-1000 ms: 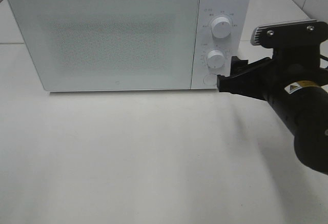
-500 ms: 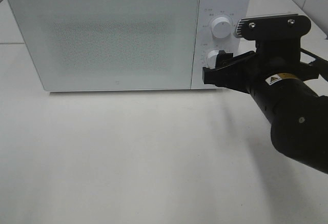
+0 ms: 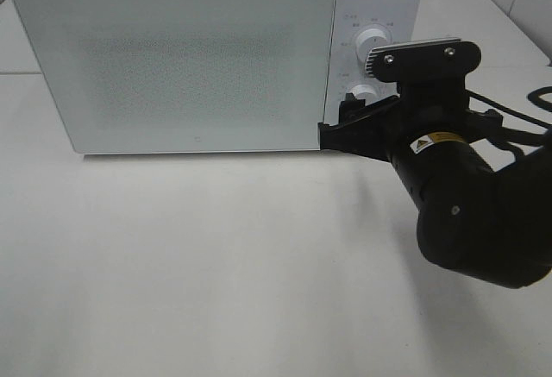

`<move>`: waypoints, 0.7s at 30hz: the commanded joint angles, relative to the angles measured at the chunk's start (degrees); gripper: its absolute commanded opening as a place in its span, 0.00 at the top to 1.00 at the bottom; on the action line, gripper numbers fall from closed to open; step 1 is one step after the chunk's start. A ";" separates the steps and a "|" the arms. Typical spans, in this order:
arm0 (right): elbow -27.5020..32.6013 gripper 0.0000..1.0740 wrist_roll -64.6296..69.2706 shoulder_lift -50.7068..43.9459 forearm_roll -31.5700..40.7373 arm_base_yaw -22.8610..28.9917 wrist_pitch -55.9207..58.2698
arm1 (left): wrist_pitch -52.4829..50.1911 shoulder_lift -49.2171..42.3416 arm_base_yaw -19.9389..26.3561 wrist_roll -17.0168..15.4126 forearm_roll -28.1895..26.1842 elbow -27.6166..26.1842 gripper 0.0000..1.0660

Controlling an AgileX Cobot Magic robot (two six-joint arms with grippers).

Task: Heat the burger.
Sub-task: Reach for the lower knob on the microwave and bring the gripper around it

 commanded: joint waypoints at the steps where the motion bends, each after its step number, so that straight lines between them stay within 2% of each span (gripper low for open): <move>1: -1.55 0.29 0.40 1.49 -0.92 -0.17 -1.09 | -0.46 -0.97 -0.23 -0.34 0.00 0.17 0.08; 10: -5.27 0.29 0.40 6.13 -1.15 -0.40 -1.38 | -0.46 -0.97 -0.23 -0.34 0.00 0.17 0.08; 21: -9.80 0.29 2.35 9.91 -4.81 -5.33 0.92 | -0.46 -0.97 -0.23 -0.40 0.00 0.17 0.08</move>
